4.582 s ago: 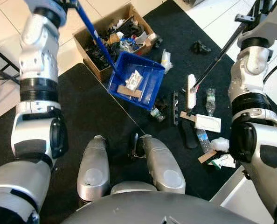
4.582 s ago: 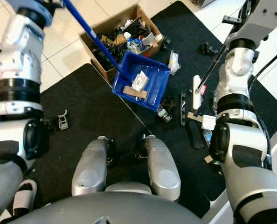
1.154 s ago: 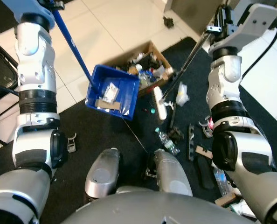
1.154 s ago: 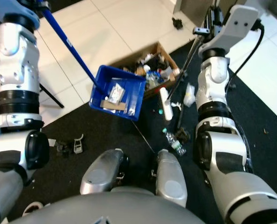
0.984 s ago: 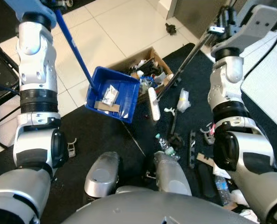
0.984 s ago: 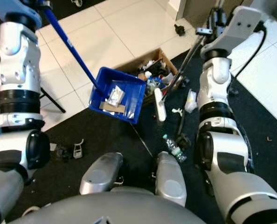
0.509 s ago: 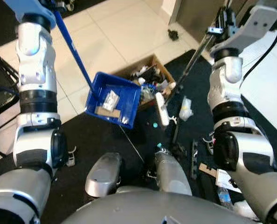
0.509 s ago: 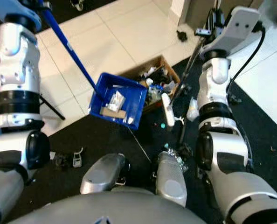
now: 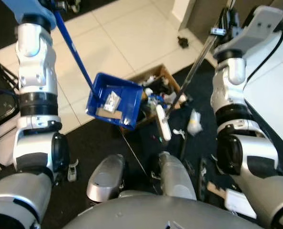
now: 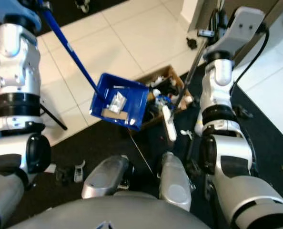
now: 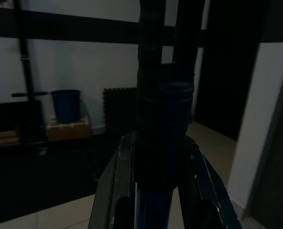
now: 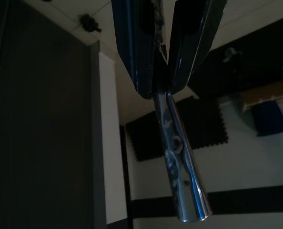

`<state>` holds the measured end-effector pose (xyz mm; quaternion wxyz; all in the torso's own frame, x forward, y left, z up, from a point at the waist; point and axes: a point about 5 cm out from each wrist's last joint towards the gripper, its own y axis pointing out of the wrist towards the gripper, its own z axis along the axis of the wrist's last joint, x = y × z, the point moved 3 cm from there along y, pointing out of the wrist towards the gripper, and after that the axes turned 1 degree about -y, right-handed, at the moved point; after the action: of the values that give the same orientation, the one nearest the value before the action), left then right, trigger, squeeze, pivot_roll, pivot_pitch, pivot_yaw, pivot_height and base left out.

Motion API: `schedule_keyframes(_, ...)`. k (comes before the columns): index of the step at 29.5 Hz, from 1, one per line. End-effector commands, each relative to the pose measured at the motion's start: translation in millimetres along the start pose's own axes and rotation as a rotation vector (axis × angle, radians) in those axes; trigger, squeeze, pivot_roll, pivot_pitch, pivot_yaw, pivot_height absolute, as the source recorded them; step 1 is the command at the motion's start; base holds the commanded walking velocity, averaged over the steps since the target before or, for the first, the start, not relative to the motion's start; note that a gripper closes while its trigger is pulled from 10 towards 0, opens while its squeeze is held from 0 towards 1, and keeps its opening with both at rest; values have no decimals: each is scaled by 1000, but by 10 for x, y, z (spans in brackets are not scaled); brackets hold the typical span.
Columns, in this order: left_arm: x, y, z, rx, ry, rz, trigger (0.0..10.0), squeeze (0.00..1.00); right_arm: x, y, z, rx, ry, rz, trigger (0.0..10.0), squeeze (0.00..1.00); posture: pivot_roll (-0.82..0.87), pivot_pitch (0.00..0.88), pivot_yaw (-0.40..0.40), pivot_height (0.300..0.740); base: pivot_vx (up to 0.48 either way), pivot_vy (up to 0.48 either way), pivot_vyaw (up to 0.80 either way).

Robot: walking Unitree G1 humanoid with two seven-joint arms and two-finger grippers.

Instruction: Sweep floor

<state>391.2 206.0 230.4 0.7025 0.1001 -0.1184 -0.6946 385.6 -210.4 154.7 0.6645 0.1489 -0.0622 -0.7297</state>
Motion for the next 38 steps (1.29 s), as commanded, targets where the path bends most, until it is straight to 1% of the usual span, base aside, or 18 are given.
schedule_keyframes(1, -74, 3, 72, 34, 0, 21, 10000, 0, -8, 14, 45, 27, 6, -2, 10000, 0, 182, 0, 6, 740, 0, 0, 0)
schedule_keyframes(3, -79, 4, 75, 36, 2, 22, 10000, 0, -7, 11, 41, 26, 7, -3, 10000, 0, 182, 0, 6, 740, 0, 0, 0)
schedule_keyframes(10, -107, 77, 117, 55, 67, 2, 10000, 0, -3, 2, 35, 25, 6, -6, 10000, 0, 175, 0, 10, 740, 0, 0, 0)
schedule_keyframes(12, -105, 133, 114, 53, 113, -18, 10000, 0, 12, -2, 39, 27, 3, -9, 10000, 0, 168, 0, 13, 740, 0, 0, 0)
schedule_keyframes(13, -105, 133, 114, 53, 113, -18, 10000, 0, 12, -2, 39, 27, 3, -9, 10000, 0, 168, 0, 13, 740, 0, 0, 0)
schedule_keyframes(14, -105, 178, 111, 48, 143, -29, 10000, 0, 28, -7, 41, 28, -1, -11, 10000, 0, 163, 0, 16, 740, 0, 0, 0)
schedule_keyframes(20, -108, 292, 136, 36, 208, -47, 10000, 0, 65, -27, 42, 31, -9, -19, 10000, 0, 144, 0, 27, 740, 0, 0, 0)
schedule_keyframes(22, -114, 402, 220, 34, 247, -52, 10000, 0, 96, -63, 40, 37, -15, -28, 10000, 0, 125, 0, 41, 740, 0, 0, 0)
schedule_keyframes(26, -117, 439, 258, 36, 257, -54, 10000, 0, 106, -77, 39, 40, -17, -32, 10000, 0, 119, 0, 47, 740, 0, 0, 0)
schedule_keyframes(28, -93, 525, 366, 51, 286, -63, 10000, 0, 143, -126, 34, 48, -22, -47, 10000, 0, 95, 0, 66, 740, 0, 0, 0)
schedule_keyframes(31, -59, 562, 407, 57, 294, -74, 10000, 0, 179, -154, 33, 51, -38, -58, 10000, 0, 95, 0, 66, 740, 0, 0, 0)
schedule_keyframes(32, -1, 596, 437, 63, 309, -95, 10000, 0, 250, -184, 42, 54, -71, -82, 10000, 0, 78, 0, 75, 740, 0, 0, 0)
schedule_keyframes(33, -1, 596, 437, 63, 309, -95, 10000, 0, 250, -184, 42, 54, -71, -82, 10000, 0, 78, 0, 75, 740, 0, 0, 0)
schedule_keyframes(34, 170, 651, 452, 57, 363, -157, 10000, 0, 554, -255, 149, 92, -158, -212, 10000, 0, 60, 0, 83, 740, 0, 0, 0)
schedule_keyframes(35, 170, 651, 452, 57, 363, -157, 10000, 0, 554, -255, 149, 92, -158, -212, 10000, 0, 60, 0, 83, 740, 0, 0, 0)
schedule_keyframes(36, 230, 665, 454, 54, 386, -180, 10000, 0, 670, -284, 208, 116, -176, -264, 10000, 0, 60, 0, 83, 740, 0, 0, 0)
schedule_keyframes(37, 230, 665, 454, 54, 386, -180, 10000, 0, 670, -284, 208, 116, -176, -264, 10000, 0, 60, 0, 83, 740, 0, 0, 0)
schedule_keyframes(38, 283, 683, 466, 53, 405, -198, 10000, 0, 794, -320, 297, 157, -165, -323, 10000, 0, 24, 0, 109, 740, 0, 0, 0)
